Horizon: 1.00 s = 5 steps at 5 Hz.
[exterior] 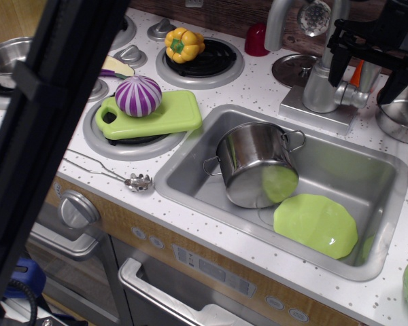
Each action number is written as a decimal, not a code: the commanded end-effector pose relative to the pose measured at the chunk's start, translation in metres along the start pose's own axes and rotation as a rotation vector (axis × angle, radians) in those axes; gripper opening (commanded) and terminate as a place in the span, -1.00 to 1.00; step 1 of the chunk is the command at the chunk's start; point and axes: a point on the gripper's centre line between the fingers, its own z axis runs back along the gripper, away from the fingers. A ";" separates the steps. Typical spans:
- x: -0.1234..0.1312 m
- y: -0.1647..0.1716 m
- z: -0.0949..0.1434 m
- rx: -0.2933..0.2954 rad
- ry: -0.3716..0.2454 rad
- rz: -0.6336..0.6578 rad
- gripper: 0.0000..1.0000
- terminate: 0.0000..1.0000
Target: Turn lever vertical to front
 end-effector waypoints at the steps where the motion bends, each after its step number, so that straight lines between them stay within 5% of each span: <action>1: 0.000 0.000 0.000 0.000 0.000 0.000 1.00 -1.00; 2: 0.011 -0.007 0.010 0.053 -0.124 0.014 1.00 -1.00; 5: 0.042 -0.010 0.035 0.094 -0.309 0.033 1.00 -1.00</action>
